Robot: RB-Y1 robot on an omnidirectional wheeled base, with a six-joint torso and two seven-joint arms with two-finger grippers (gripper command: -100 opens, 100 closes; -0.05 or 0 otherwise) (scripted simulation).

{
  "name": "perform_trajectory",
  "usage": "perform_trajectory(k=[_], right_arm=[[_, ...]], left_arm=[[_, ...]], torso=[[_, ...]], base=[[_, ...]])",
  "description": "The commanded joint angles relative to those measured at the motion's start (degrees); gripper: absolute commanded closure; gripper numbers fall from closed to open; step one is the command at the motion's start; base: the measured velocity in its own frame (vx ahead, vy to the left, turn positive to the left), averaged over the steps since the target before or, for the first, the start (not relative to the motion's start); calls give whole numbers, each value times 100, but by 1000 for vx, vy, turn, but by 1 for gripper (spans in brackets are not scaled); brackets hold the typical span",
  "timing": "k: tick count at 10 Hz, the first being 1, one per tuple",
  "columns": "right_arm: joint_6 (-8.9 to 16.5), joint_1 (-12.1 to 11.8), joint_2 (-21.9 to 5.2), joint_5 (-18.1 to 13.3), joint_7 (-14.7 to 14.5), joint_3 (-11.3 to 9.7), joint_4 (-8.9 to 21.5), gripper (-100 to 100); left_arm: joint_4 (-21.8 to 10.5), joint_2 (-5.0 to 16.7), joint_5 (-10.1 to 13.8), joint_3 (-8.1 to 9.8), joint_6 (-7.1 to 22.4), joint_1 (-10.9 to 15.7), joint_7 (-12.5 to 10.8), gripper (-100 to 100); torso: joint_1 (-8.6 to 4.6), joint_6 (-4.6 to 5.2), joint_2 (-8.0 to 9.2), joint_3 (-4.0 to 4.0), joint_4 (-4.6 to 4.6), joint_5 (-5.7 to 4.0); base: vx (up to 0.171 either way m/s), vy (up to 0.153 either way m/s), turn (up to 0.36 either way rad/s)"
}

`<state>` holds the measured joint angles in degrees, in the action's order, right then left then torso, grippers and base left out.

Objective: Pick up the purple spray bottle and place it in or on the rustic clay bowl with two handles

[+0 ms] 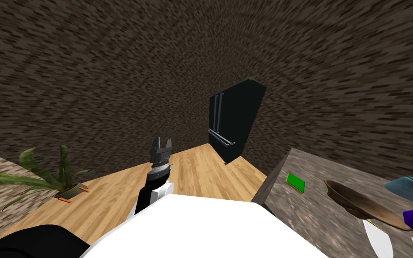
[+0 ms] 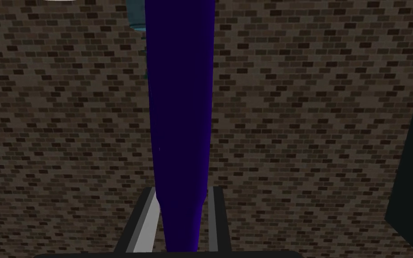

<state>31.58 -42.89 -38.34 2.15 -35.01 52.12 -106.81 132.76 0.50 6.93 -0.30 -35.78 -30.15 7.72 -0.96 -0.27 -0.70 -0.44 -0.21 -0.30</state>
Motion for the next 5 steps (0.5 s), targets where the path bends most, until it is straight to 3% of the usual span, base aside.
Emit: perform_trajectory(k=[1, 3, 4, 5], right_arm=[[175, -58, -16, 56, -6, -37, 58, 100], [306, -98, -3, 85, -11, -101, 110, 100], [228, -112, -1, 89, -8, -61, 89, 100], [247, -112, -3, 92, -8, -67, 86, -100]], left_arm=[[0, 0, 0, 0, 0, 0, 0, 0], [0, 0, 0, 0, 0, 0, 0, 0], [0, 0, 0, 0, 0, 0, 0, 0], [0, -1, 0, 0, 0, -1, 0, 0]], torso=[[0, 0, 0, 0, 0, 0], [-13, -7, -9, -6, -3, -6], [-1, -8, -7, -5, -3, -4], [39, 4, 3, 1, 0, 5]], base=[[57, -231, 286], [43, -205, 250], [13, -86, 68], [5, -20, 1]])
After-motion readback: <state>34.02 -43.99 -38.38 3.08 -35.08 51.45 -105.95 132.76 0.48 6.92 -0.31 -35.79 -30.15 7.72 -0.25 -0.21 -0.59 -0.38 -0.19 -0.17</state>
